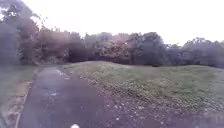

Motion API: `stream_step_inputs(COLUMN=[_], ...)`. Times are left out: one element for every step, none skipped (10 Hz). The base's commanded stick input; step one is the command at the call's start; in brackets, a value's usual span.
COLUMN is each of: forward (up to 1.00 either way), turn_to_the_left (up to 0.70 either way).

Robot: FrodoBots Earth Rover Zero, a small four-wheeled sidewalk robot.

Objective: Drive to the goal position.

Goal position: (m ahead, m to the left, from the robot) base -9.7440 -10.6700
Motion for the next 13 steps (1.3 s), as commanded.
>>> stream_step_inputs(forward=[0.60, 0.60, 0.15, 0.04, 0.00, 0.00, 0.00, 0.00, 0.00, 0.00, 0.00, 0.00, 0.00], turn_to_the_left=[0.00, 0.00, 0.00, 0.00, -0.60, -0.60, -0.60, -0.60, -0.60, -0.60, -0.60, -0.60, -0.60])
